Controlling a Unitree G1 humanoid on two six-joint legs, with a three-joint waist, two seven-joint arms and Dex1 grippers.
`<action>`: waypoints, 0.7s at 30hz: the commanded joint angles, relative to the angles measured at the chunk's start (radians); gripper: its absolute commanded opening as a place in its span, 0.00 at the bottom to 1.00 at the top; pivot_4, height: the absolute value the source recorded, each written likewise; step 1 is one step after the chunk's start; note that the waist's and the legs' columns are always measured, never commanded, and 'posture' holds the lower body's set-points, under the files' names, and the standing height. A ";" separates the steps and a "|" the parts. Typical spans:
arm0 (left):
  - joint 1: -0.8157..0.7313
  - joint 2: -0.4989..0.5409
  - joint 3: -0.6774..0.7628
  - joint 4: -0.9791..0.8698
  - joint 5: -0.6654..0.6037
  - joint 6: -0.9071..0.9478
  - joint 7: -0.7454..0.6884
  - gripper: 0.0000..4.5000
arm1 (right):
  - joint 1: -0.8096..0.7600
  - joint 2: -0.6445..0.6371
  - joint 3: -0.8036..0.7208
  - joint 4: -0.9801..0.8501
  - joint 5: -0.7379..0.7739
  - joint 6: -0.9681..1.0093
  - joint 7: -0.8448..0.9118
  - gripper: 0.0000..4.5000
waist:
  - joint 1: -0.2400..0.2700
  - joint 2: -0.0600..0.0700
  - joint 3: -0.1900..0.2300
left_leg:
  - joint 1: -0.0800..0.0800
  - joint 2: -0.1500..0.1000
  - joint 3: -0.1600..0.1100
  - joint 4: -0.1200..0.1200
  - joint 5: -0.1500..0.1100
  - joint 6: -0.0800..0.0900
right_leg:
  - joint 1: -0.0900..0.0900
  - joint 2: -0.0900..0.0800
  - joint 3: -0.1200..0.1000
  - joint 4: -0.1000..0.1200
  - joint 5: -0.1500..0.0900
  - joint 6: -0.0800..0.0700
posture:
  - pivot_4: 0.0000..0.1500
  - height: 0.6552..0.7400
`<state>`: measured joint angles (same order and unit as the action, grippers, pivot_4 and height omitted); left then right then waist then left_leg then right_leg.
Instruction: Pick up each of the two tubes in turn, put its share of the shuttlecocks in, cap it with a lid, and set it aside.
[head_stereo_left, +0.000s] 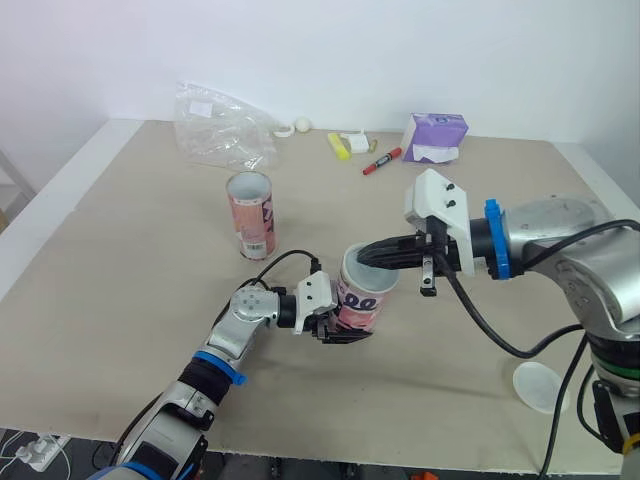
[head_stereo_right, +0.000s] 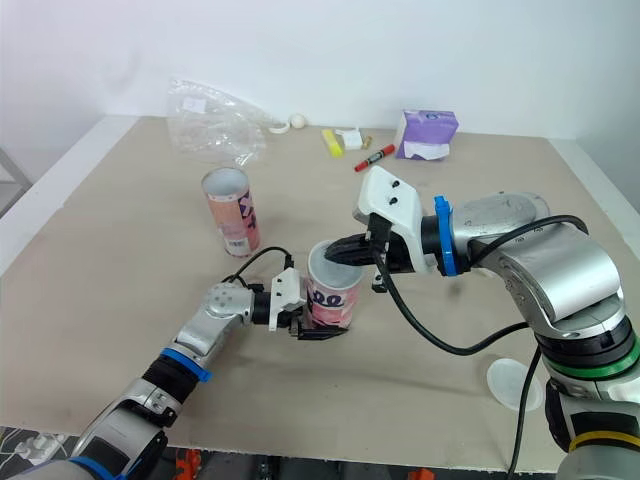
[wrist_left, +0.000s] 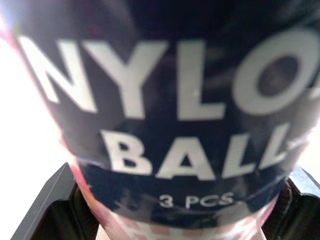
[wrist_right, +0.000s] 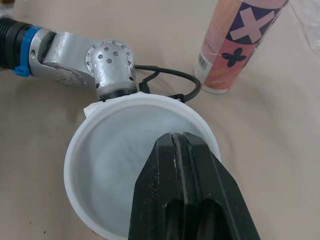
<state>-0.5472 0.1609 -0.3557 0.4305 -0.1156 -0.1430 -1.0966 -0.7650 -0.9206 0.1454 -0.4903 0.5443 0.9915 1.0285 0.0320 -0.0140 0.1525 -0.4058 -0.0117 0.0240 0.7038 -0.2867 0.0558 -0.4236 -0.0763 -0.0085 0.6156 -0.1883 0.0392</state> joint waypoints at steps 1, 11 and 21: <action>0.017 -0.003 -0.021 0.021 0.028 0.016 0.008 0.81 | 0.017 -0.042 0.083 -0.014 -0.039 -0.003 0.028 0.01 | 0.000 0.000 0.000 | 0.000 0.000 0.000 0.000 0.000 0.000 | 0.000 0.000 -0.001 0.000 0.000 0.000 | 1.00 1.00; 0.019 -0.011 -0.019 0.007 0.018 0.008 0.011 0.81 | 0.000 -0.038 0.184 0.013 -0.114 -0.024 0.044 0.01 | 0.000 0.000 -0.009 | 0.003 0.000 0.000 0.000 0.000 0.000 | 0.002 0.002 -0.002 0.000 0.000 0.001 | 1.00 1.00; 0.024 -0.009 0.004 -0.013 -0.010 -0.035 -0.012 0.81 | -0.017 -0.048 -0.158 0.097 0.072 0.008 0.085 0.01 | 0.001 0.001 -0.008 | -0.001 0.000 0.000 0.000 0.000 0.000 | -0.001 0.002 -0.002 0.000 0.000 0.000 | 1.00 1.00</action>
<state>-0.5329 0.1511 -0.3477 0.4281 -0.1237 -0.1618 -1.0979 -0.7776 -0.9399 0.0824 -0.4061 0.5913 1.0093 1.1065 0.0332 -0.0127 0.1443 -0.4078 -0.0117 0.0241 0.7037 -0.2868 0.0561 -0.4253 -0.0750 -0.0109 0.6152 -0.1884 0.0399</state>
